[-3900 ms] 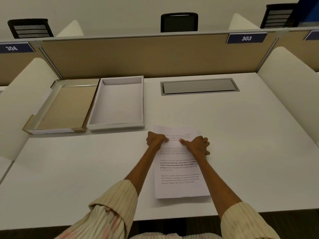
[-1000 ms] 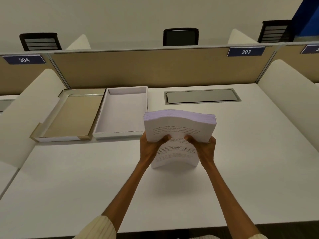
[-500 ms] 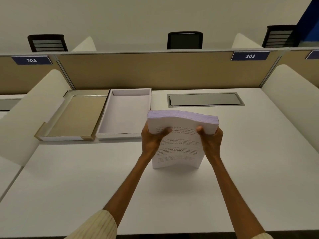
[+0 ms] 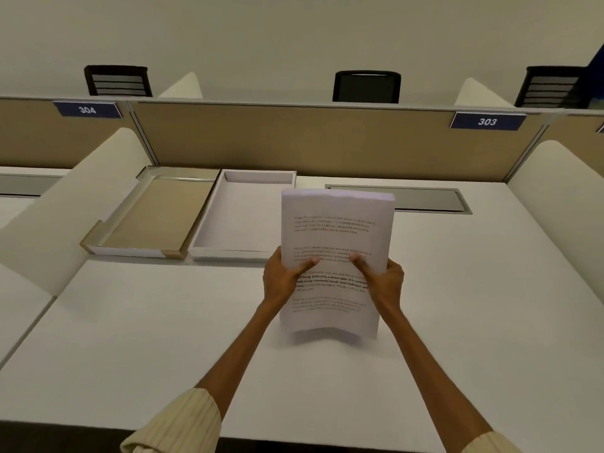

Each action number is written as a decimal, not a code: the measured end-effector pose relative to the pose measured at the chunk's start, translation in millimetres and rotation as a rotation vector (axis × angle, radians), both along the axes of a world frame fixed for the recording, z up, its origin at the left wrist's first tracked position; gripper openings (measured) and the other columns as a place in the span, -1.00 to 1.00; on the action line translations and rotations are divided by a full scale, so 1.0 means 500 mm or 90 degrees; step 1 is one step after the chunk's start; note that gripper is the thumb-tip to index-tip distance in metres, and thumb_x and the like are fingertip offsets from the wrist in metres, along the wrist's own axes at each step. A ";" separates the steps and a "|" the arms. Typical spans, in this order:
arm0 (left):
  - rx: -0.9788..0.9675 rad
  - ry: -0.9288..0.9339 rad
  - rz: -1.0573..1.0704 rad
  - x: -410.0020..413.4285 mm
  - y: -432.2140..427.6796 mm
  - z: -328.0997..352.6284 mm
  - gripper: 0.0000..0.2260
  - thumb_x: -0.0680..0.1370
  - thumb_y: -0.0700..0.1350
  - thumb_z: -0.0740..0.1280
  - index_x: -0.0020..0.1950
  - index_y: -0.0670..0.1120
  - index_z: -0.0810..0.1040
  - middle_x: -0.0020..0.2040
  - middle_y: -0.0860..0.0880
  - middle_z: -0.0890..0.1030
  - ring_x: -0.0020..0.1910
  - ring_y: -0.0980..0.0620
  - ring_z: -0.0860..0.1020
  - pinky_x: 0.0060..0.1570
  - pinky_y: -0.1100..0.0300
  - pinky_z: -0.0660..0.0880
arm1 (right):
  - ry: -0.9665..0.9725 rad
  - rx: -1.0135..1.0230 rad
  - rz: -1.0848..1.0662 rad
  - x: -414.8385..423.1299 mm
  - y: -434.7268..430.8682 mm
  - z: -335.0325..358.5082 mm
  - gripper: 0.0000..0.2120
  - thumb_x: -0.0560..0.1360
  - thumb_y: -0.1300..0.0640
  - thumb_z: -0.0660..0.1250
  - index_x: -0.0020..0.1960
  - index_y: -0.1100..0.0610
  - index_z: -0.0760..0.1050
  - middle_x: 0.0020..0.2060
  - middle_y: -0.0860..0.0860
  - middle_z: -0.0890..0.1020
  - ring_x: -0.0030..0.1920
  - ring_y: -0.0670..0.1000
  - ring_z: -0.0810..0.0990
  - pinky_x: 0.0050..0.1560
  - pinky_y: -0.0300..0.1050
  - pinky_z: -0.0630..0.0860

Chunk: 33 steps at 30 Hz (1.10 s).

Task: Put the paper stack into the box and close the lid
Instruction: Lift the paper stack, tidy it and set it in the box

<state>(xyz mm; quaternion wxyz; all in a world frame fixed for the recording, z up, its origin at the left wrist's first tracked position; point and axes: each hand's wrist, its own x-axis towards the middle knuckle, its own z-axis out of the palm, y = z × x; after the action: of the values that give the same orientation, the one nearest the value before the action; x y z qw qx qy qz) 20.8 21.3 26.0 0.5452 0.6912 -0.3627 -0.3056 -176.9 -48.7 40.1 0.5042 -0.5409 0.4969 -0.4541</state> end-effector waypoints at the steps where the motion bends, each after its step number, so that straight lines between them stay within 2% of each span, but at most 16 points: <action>1: 0.009 -0.008 0.008 0.007 0.000 0.009 -0.40 0.27 0.22 0.56 0.17 -0.08 0.56 0.04 -0.04 0.71 -0.13 -0.06 0.73 -0.17 -0.08 0.70 | 0.016 -0.002 0.001 0.008 -0.006 0.006 -0.67 0.25 -0.17 0.58 -0.14 0.03 0.64 -0.28 -0.02 0.74 -0.36 0.00 0.73 -0.41 -0.18 0.63; 4: 0.029 0.006 0.029 0.044 -0.005 0.039 -0.46 0.28 0.18 0.59 0.11 -0.10 0.61 -0.01 -0.06 0.73 -0.19 -0.05 0.74 -0.19 -0.06 0.71 | 0.058 0.029 0.020 0.044 -0.031 0.027 -0.58 0.28 -0.19 0.56 -0.05 0.10 0.63 -0.21 0.03 0.73 -0.35 0.04 0.73 -0.37 -0.09 0.67; 7: 0.083 0.060 0.030 0.103 -0.017 0.064 -0.50 0.27 0.14 0.62 0.07 -0.11 0.65 -0.05 -0.09 0.75 -0.21 -0.07 0.75 -0.17 -0.09 0.70 | 0.120 0.099 0.031 0.096 -0.051 0.047 -0.50 0.27 -0.27 0.53 -0.05 0.12 0.61 -0.22 0.05 0.72 -0.33 0.04 0.71 -0.36 -0.11 0.66; 9: 0.122 0.088 0.023 0.148 -0.029 0.073 -0.52 0.28 0.13 0.62 0.06 -0.10 0.65 -0.05 -0.10 0.75 -0.19 -0.10 0.75 -0.13 -0.11 0.70 | 0.143 0.145 0.044 0.136 -0.069 0.053 -0.46 0.27 -0.29 0.52 -0.04 0.15 0.59 -0.19 0.08 0.71 -0.26 0.08 0.72 -0.24 -0.04 0.68; 11: 0.147 0.114 0.011 0.198 -0.042 0.080 -0.57 0.31 0.11 0.61 0.05 -0.09 0.64 -0.03 -0.11 0.75 -0.15 -0.12 0.75 -0.08 -0.12 0.69 | 0.129 0.184 0.091 0.179 -0.093 0.062 -0.42 0.31 -0.22 0.53 0.07 0.23 0.59 -0.09 0.15 0.71 -0.13 0.17 0.73 -0.07 0.09 0.69; 12: 0.158 0.133 0.003 0.226 -0.049 0.082 -0.56 0.31 0.10 0.61 0.07 -0.09 0.64 -0.02 -0.11 0.75 -0.13 -0.13 0.75 -0.05 -0.14 0.68 | 0.102 0.207 0.126 0.199 -0.107 0.067 -0.42 0.33 -0.15 0.54 0.13 0.27 0.58 -0.02 0.18 0.71 -0.09 0.19 0.72 -0.05 0.11 0.68; 15: 0.188 0.188 -0.023 0.316 -0.070 0.093 -0.48 0.33 0.08 0.60 0.17 -0.15 0.61 0.02 -0.15 0.74 -0.05 -0.18 0.73 0.04 -0.19 0.65 | 0.068 0.260 0.227 0.267 -0.151 0.081 -0.50 0.41 0.03 0.52 0.23 0.31 0.53 0.10 0.22 0.69 -0.09 0.16 0.72 -0.19 -0.03 0.69; 17: 0.199 0.197 -0.032 0.375 -0.089 0.094 -0.47 0.36 0.06 0.59 0.22 -0.17 0.59 0.07 -0.17 0.72 -0.02 -0.19 0.72 0.06 -0.19 0.64 | 0.073 0.281 0.232 0.324 -0.177 0.078 -0.51 0.44 0.09 0.50 0.26 0.32 0.51 0.13 0.21 0.67 0.02 0.21 0.70 -0.04 0.06 0.67; 19: 0.207 0.189 -0.036 0.437 -0.115 0.091 -0.53 0.37 0.04 0.58 0.18 -0.16 0.60 0.09 -0.18 0.72 -0.10 -0.12 0.74 -0.08 -0.07 0.69 | 0.057 0.295 0.210 0.386 -0.201 0.068 -0.52 0.45 0.14 0.50 0.27 0.35 0.50 0.15 0.24 0.66 0.09 0.25 0.67 0.13 0.18 0.61; 21: 0.243 0.169 -0.067 0.501 -0.146 0.092 -0.65 0.38 -0.01 0.58 0.06 -0.12 0.62 0.09 -0.16 0.72 -0.27 0.03 0.75 -0.33 0.14 0.67 | 0.057 0.302 0.183 0.447 -0.229 0.055 -0.54 0.44 0.18 0.50 0.25 0.37 0.50 0.15 0.26 0.65 0.07 0.26 0.67 0.16 0.21 0.59; 22: 0.274 0.154 -0.084 0.531 -0.162 0.091 -0.72 0.39 -0.04 0.58 0.01 -0.10 0.62 0.09 -0.15 0.71 -0.32 0.06 0.73 -0.38 0.19 0.64 | 0.062 0.302 0.180 0.475 -0.245 0.049 -0.55 0.45 0.18 0.49 0.24 0.37 0.50 0.14 0.26 0.65 0.04 0.25 0.68 0.14 0.21 0.60; 24: 0.325 0.139 -0.098 0.584 -0.196 0.082 -0.73 0.41 -0.11 0.56 0.05 -0.13 0.62 0.12 -0.17 0.69 -0.22 0.00 0.73 -0.26 0.14 0.65 | 0.077 0.301 0.179 0.527 -0.281 0.034 -0.56 0.44 0.17 0.49 0.23 0.35 0.51 0.13 0.26 0.66 -0.01 0.24 0.69 0.11 0.19 0.61; 26: 0.353 0.155 -0.091 0.620 -0.226 0.067 -0.60 0.43 -0.17 0.55 0.22 -0.20 0.58 0.18 -0.20 0.67 -0.03 -0.12 0.69 -0.05 -0.01 0.63 | 0.103 0.303 0.182 0.573 -0.314 0.020 -0.53 0.43 0.14 0.51 0.24 0.34 0.50 0.13 0.25 0.66 0.01 0.25 0.69 0.11 0.20 0.61; 28: 0.364 0.173 -0.078 0.640 -0.249 0.052 -0.54 0.44 -0.19 0.54 0.30 -0.22 0.53 0.23 -0.21 0.64 0.08 -0.18 0.66 0.09 -0.10 0.59 | 0.132 0.303 0.190 0.608 -0.345 0.008 -0.53 0.43 0.12 0.51 0.23 0.32 0.50 0.13 0.23 0.67 0.02 0.25 0.70 0.11 0.20 0.62; 33: 0.371 0.147 -0.020 0.663 -0.291 -0.002 -0.53 0.43 -0.18 0.54 0.29 -0.23 0.52 0.26 -0.20 0.63 0.16 -0.23 0.65 0.15 -0.11 0.57 | 0.187 0.315 0.185 0.654 -0.383 -0.041 -0.55 0.44 0.10 0.49 0.23 0.29 0.49 0.12 0.20 0.67 -0.01 0.22 0.70 0.05 0.12 0.64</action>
<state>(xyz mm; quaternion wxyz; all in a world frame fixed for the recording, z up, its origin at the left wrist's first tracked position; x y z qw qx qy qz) 352.1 -124.2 24.8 0.3571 0.7733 -0.2062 -0.4816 149.9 -240.1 19.6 0.6031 -0.5268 0.5772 -0.1598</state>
